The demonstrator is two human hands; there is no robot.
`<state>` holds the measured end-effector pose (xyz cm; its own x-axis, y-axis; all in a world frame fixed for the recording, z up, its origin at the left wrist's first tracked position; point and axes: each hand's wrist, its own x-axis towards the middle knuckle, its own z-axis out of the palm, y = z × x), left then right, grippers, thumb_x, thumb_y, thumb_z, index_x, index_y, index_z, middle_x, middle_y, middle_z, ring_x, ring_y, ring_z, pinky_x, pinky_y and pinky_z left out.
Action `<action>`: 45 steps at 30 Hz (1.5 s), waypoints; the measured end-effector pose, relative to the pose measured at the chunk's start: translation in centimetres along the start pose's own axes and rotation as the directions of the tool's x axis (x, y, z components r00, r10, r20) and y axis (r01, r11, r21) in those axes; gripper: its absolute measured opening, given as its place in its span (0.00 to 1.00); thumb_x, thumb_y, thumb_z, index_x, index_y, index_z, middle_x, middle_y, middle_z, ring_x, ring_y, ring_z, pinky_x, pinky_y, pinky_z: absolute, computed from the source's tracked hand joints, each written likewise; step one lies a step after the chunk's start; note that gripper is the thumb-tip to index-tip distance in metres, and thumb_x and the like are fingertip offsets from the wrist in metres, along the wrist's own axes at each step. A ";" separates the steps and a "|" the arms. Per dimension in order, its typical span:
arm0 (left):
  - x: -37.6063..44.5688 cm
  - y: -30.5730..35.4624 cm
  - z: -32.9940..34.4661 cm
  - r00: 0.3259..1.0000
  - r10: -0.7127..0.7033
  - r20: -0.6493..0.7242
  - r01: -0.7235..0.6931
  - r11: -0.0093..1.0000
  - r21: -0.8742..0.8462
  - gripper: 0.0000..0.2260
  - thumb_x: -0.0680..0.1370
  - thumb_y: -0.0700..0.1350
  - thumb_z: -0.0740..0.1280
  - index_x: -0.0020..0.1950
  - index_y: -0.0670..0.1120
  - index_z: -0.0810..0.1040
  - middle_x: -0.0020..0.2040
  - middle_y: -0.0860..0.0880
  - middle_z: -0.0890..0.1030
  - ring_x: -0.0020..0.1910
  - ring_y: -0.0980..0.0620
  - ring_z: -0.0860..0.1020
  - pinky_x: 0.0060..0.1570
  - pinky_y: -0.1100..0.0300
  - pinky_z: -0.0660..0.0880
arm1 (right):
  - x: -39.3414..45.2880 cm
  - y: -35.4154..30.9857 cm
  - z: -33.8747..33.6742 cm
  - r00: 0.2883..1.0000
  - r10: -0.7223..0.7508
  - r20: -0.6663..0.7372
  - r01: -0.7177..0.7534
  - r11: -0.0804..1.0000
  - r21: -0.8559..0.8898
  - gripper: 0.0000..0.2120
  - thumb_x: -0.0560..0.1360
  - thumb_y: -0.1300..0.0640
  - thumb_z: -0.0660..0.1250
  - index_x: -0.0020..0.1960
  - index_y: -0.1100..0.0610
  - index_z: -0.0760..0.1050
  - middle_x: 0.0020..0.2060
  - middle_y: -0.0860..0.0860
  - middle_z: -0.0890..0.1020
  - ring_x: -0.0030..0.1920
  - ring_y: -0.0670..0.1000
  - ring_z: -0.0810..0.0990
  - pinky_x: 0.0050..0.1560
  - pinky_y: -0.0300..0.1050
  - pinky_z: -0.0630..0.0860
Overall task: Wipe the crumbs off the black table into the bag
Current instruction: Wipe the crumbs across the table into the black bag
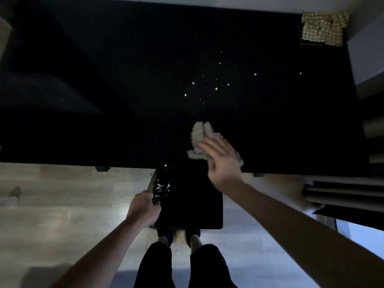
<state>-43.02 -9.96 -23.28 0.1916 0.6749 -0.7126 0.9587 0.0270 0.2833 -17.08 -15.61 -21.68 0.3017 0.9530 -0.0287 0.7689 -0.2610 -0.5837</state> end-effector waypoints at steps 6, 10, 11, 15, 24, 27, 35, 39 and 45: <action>0.1 -0.6 -0.8 0.999 -0.023 -0.023 0.023 1.000 -0.008 0.11 0.73 0.42 0.64 0.31 0.44 0.70 0.30 0.48 0.77 0.28 0.51 0.75 0.24 0.61 0.63 | -5.1 -3.3 1.8 0.938 -0.197 0.285 0.155 0.974 0.165 0.25 0.80 0.57 0.55 0.73 0.49 0.76 0.76 0.43 0.73 0.82 0.45 0.59 0.82 0.54 0.58; 0.1 -1.3 -1.2 0.999 -0.037 -0.025 0.036 0.999 -0.038 0.11 0.73 0.42 0.64 0.30 0.44 0.70 0.29 0.48 0.76 0.27 0.51 0.75 0.24 0.62 0.64 | -4.2 -4.0 0.5 0.950 -0.176 0.259 0.108 0.961 0.257 0.29 0.78 0.68 0.61 0.74 0.48 0.75 0.76 0.41 0.72 0.81 0.41 0.61 0.80 0.46 0.64; 0.2 -1.5 -1.3 0.999 -0.039 -0.025 0.038 0.998 -0.041 0.11 0.73 0.42 0.64 0.30 0.44 0.71 0.29 0.48 0.76 0.27 0.51 0.75 0.24 0.62 0.64 | -3.0 -4.0 0.3 0.969 -0.154 0.193 0.101 0.960 0.260 0.29 0.77 0.70 0.61 0.74 0.48 0.76 0.76 0.42 0.73 0.80 0.43 0.63 0.79 0.46 0.65; 0.4 -2.1 -1.5 0.998 -0.060 -0.036 0.059 0.998 -0.035 0.09 0.72 0.43 0.64 0.32 0.42 0.73 0.30 0.48 0.77 0.29 0.49 0.75 0.25 0.61 0.64 | 3.5 -4.0 -0.2 0.999 -0.043 0.016 0.038 0.971 0.236 0.28 0.79 0.71 0.64 0.75 0.52 0.75 0.76 0.47 0.73 0.81 0.49 0.63 0.79 0.44 0.64; 0.3 -2.6 -1.7 0.996 -0.084 -0.033 0.082 0.995 -0.057 0.09 0.72 0.44 0.65 0.33 0.42 0.73 0.30 0.48 0.76 0.30 0.49 0.75 0.26 0.61 0.64 | 0.8 -6.1 2.4 0.971 -0.129 0.199 0.122 0.991 0.052 0.29 0.73 0.62 0.55 0.71 0.51 0.78 0.74 0.47 0.76 0.80 0.51 0.64 0.80 0.55 0.62; 0.3 -2.5 -2.1 0.995 -0.088 -0.049 0.086 0.995 -0.041 0.12 0.73 0.43 0.65 0.31 0.44 0.69 0.30 0.49 0.74 0.29 0.52 0.73 0.26 0.61 0.63 | -3.8 -7.2 1.5 0.928 -0.127 0.351 0.074 0.984 0.160 0.27 0.78 0.60 0.54 0.73 0.46 0.77 0.75 0.40 0.73 0.80 0.38 0.60 0.80 0.48 0.62; 0.9 -1.9 -2.8 0.996 -0.072 -0.043 0.069 0.996 -0.052 0.13 0.74 0.42 0.66 0.30 0.46 0.69 0.30 0.50 0.74 0.27 0.54 0.72 0.25 0.62 0.63 | 5.3 -4.7 -2.5 0.995 -0.100 0.031 0.089 0.965 0.248 0.29 0.76 0.74 0.63 0.72 0.54 0.78 0.74 0.49 0.76 0.77 0.48 0.70 0.77 0.51 0.69; 1.3 -1.7 -2.7 0.998 -0.054 -0.031 0.053 0.997 -0.053 0.13 0.74 0.42 0.65 0.29 0.46 0.69 0.29 0.50 0.75 0.26 0.53 0.73 0.24 0.62 0.63 | 14.4 -2.5 -4.1 0.997 0.040 -0.073 -0.031 0.992 0.121 0.27 0.79 0.69 0.63 0.75 0.50 0.75 0.77 0.47 0.73 0.79 0.46 0.65 0.81 0.43 0.61; 2.0 -1.9 -2.5 0.998 -0.067 -0.021 0.066 0.997 -0.034 0.12 0.74 0.43 0.65 0.30 0.45 0.70 0.29 0.50 0.75 0.26 0.53 0.73 0.24 0.62 0.64 | 21.3 -0.6 -2.7 0.990 0.142 -0.020 -0.142 0.988 -0.055 0.25 0.82 0.66 0.60 0.77 0.50 0.71 0.80 0.48 0.68 0.82 0.53 0.61 0.82 0.48 0.56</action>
<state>-45.01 -6.82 -23.62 0.1226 0.6869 -0.7163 0.9616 0.0964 0.2571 -9.64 4.49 -19.76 0.4187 0.9032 -0.0949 0.7482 -0.4022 -0.5277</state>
